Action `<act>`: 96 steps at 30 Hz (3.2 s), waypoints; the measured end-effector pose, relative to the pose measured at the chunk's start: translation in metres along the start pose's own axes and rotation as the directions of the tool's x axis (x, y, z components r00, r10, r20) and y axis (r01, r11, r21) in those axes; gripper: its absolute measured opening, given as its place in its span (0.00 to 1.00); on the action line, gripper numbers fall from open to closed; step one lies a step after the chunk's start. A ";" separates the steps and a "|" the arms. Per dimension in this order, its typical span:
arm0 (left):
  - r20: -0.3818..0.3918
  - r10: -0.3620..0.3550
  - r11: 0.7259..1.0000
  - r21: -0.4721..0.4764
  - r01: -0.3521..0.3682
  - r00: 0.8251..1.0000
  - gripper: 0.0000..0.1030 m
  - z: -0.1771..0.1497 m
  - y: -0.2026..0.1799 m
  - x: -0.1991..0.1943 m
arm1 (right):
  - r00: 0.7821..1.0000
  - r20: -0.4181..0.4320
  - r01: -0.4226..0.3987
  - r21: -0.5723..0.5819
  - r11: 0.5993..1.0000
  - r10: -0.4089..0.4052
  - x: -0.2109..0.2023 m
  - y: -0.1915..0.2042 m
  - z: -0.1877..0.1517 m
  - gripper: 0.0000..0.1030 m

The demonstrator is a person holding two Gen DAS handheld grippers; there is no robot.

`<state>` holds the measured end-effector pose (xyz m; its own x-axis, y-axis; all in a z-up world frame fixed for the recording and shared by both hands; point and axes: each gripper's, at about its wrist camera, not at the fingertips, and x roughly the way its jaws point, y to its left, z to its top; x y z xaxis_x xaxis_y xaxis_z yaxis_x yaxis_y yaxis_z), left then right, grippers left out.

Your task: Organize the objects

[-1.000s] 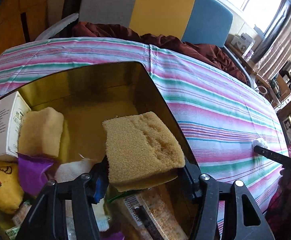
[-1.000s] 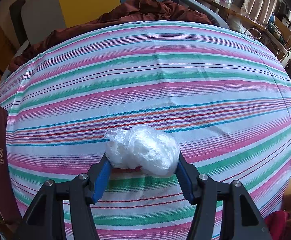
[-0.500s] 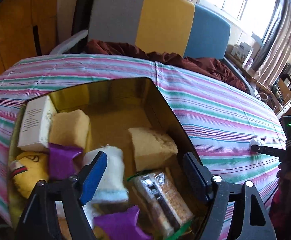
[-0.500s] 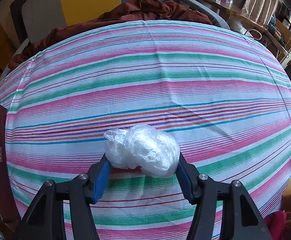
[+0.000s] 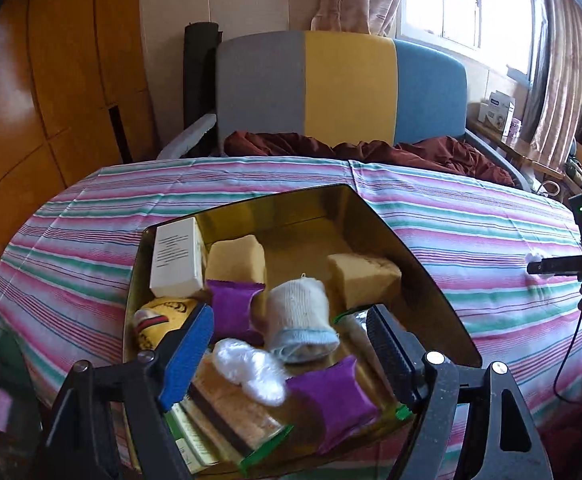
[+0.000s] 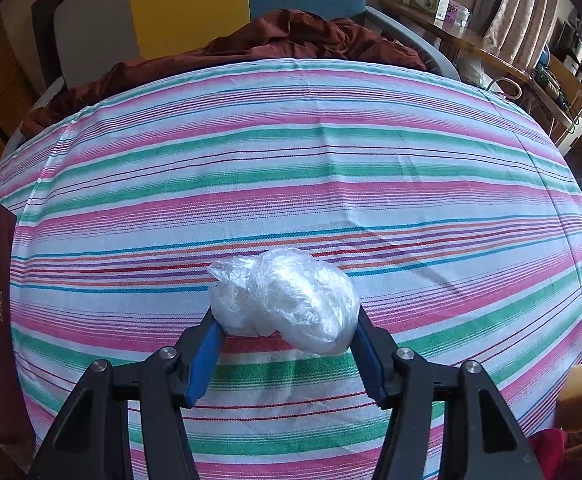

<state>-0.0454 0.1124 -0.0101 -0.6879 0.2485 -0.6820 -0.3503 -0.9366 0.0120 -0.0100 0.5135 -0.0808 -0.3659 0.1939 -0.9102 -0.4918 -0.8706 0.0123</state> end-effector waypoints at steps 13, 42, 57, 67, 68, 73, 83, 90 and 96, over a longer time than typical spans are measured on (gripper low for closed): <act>0.002 -0.005 0.999 -0.036 0.005 1.000 0.77 -0.019 0.014 -0.012 | 0.995 0.074 -0.066 -0.055 0.996 0.070 -0.015 0.021 -0.006 0.57; 0.034 0.049 0.975 -0.217 -0.040 0.998 0.81 -0.040 0.095 -0.036 | 0.865 0.018 -0.446 -0.431 0.784 0.502 -0.092 0.264 -0.037 0.56; -0.007 0.055 0.962 -0.266 -0.055 0.998 0.83 -0.050 0.115 -0.027 | 0.919 -0.112 -0.385 -0.453 0.804 0.377 -0.006 0.358 -0.010 0.66; 0.004 0.089 0.961 -0.265 -0.085 0.996 0.93 -0.048 0.110 -0.031 | 0.902 -0.090 -0.419 -0.416 0.807 0.422 -0.027 0.336 -0.019 0.75; 0.006 0.093 0.961 -0.262 -0.088 0.996 0.94 -0.048 0.109 -0.032 | 0.898 -0.088 -0.426 -0.412 0.805 0.431 -0.030 0.333 -0.021 0.75; 0.008 0.120 0.961 -0.253 -0.114 0.993 1.00 -0.044 0.101 -0.036 | 0.901 -0.028 -0.402 -0.426 0.811 0.432 -0.054 0.320 -0.039 0.76; 0.059 0.207 0.964 -0.184 -0.193 0.977 1.00 -0.039 0.073 -0.050 | 0.916 0.135 -0.295 -0.409 0.864 0.377 -0.096 0.281 -0.083 0.77; 0.076 0.227 0.958 -0.196 -0.208 0.971 1.00 -0.042 0.056 -0.055 | 0.921 0.260 -0.195 -0.336 0.921 0.290 -0.112 0.249 -0.107 0.77; 0.068 0.213 0.955 -0.223 -0.193 0.975 1.00 -0.042 0.051 -0.057 | 0.913 0.332 -0.134 -0.304 0.943 0.237 -0.118 0.234 -0.111 0.77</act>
<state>0.0025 0.0401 -0.0009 -0.7884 0.0599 -0.6122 -0.0601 -0.9980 -0.0202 0.0052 0.2368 -0.0166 -0.7132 0.1207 -0.6905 -0.1744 -0.9846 0.0080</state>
